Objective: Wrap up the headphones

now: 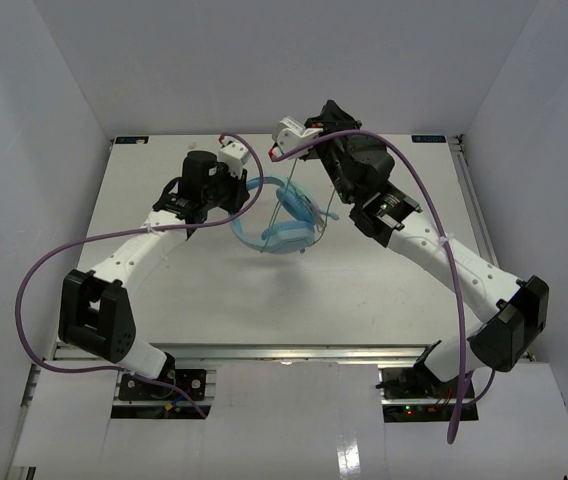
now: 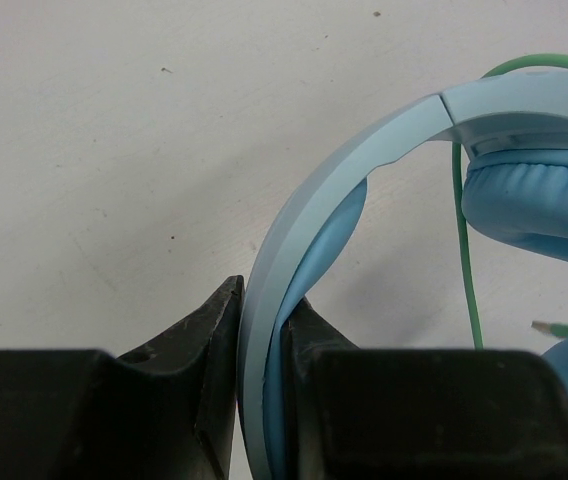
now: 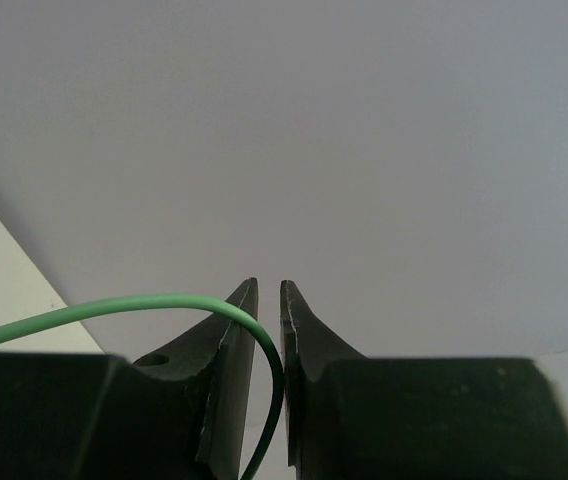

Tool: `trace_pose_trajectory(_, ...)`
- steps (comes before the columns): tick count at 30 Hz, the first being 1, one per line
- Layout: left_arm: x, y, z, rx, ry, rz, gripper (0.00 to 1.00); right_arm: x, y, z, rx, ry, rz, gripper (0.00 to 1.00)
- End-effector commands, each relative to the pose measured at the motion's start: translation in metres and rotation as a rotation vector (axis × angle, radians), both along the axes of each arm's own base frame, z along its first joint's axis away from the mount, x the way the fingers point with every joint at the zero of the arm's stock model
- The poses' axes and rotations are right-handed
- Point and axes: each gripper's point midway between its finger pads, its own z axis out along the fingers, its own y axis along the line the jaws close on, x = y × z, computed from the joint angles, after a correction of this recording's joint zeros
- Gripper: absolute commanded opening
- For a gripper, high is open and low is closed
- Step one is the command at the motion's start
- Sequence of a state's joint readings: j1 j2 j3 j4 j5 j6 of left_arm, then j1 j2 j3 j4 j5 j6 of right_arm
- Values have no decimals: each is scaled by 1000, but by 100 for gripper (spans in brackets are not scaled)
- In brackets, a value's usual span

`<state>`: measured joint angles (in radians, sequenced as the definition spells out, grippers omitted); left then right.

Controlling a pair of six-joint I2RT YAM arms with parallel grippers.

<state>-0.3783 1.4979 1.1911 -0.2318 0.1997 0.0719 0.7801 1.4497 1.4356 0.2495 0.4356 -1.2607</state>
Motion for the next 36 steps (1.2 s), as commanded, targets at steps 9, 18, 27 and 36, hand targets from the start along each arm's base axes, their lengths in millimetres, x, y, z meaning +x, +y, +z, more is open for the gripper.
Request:
trace_pose_trajectory(9, -22, -14, 14, -50, -30, -139, 0, 21, -14, 52, 170, -106, -19, 23)
trace_pose_trajectory(18, -26, -14, 20, -47, -51, -156, 0, 46, -26, 47, 190, -93, -42, 25)
trace_pose_trajectory(27, -38, -22, 41, -87, -94, -228, 0, 72, -23, 8, 291, 122, 97, 23)
trace_pose_trajectory(36, -49, -30, 72, -146, -134, -284, 0, 70, 8, -64, 449, 492, 354, 17)
